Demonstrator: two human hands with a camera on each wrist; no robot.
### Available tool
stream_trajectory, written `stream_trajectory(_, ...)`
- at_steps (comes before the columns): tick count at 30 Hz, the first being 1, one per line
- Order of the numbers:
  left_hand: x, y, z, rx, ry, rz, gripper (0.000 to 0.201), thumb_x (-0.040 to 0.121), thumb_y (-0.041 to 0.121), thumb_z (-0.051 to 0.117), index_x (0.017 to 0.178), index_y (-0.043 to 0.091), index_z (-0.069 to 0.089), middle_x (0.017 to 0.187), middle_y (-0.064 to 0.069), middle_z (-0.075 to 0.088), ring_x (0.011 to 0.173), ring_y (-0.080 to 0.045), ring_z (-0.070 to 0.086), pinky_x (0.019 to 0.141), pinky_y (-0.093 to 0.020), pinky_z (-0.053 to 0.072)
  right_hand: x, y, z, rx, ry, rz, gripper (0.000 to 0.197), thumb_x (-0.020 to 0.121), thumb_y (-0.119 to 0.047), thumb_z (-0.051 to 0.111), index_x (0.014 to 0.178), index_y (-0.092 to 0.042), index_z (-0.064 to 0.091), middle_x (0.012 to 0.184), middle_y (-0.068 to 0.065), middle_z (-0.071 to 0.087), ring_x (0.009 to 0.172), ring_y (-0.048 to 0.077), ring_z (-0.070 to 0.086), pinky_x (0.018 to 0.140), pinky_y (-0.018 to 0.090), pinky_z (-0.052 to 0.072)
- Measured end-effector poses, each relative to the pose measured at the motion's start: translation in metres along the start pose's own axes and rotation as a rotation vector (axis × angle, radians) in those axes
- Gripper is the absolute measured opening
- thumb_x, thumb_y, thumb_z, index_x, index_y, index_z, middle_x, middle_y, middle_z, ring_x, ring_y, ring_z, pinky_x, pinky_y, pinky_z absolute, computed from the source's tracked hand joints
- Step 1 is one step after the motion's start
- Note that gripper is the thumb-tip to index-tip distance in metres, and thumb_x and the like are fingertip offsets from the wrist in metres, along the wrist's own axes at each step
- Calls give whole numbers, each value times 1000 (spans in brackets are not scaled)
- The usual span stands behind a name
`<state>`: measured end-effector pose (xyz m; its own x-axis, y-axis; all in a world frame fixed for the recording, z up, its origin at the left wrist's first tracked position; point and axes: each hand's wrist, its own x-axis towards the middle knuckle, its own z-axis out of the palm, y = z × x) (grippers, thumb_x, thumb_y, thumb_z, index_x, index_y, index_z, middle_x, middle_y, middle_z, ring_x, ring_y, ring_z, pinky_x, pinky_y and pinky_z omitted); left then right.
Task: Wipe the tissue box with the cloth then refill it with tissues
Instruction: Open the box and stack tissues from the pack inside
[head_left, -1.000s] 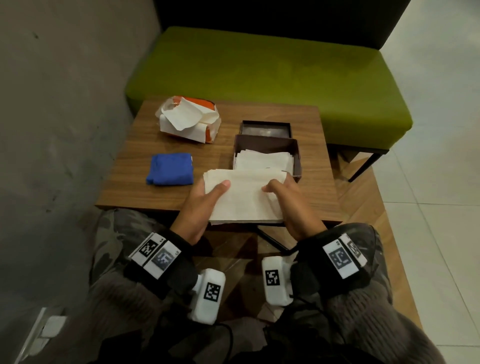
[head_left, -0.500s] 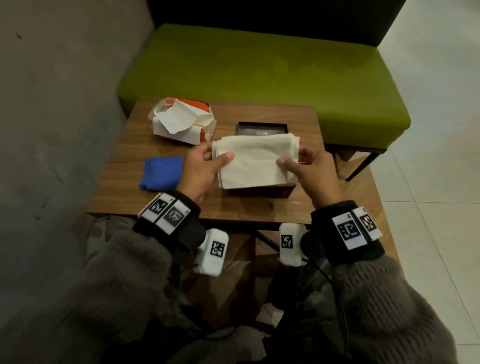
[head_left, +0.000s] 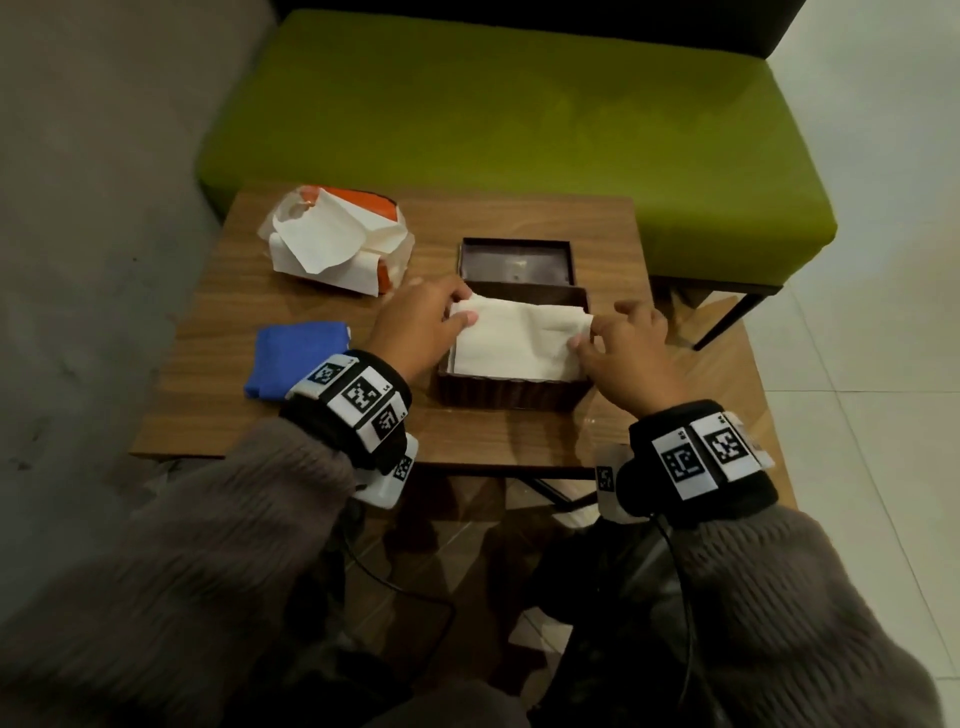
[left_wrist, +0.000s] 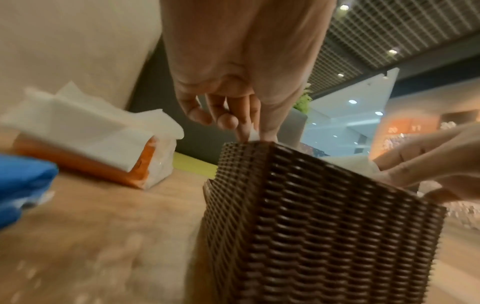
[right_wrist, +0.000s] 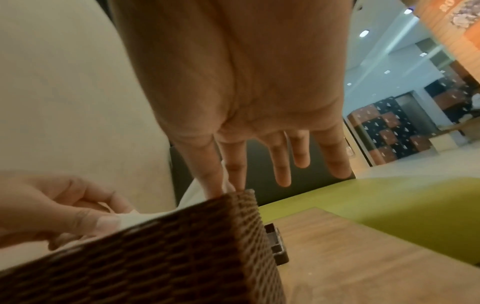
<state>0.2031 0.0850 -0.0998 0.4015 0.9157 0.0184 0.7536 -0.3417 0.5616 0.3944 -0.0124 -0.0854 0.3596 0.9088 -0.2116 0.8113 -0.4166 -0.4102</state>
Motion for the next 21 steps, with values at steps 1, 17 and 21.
stream_trajectory(1,3,0,0,74,-27,29,24,88,31,61,110,21,61,99,1,62,99,-18,54,90,-40,45,3,-1,2,-65,-21,2,32,98,-28,49,114,-4,62,148,22,26,140,34,15,111,46,23)
stream_trajectory(17,-18,3,12,609,-293,226,45,99,45,26,107,27,66,124,8,61,134,-14,31,104,-51,23,-13,-27,36,-333,-196,-217,82,80,-81,28,132,-22,52,143,4,45,138,21,34,115,59,1)
stream_trajectory(21,-14,1,-3,363,-236,203,30,98,37,37,107,27,64,124,6,60,133,-13,32,107,-45,19,-12,-28,36,-381,-200,-218,81,75,-83,39,132,-27,51,145,1,44,138,20,34,113,63,0)
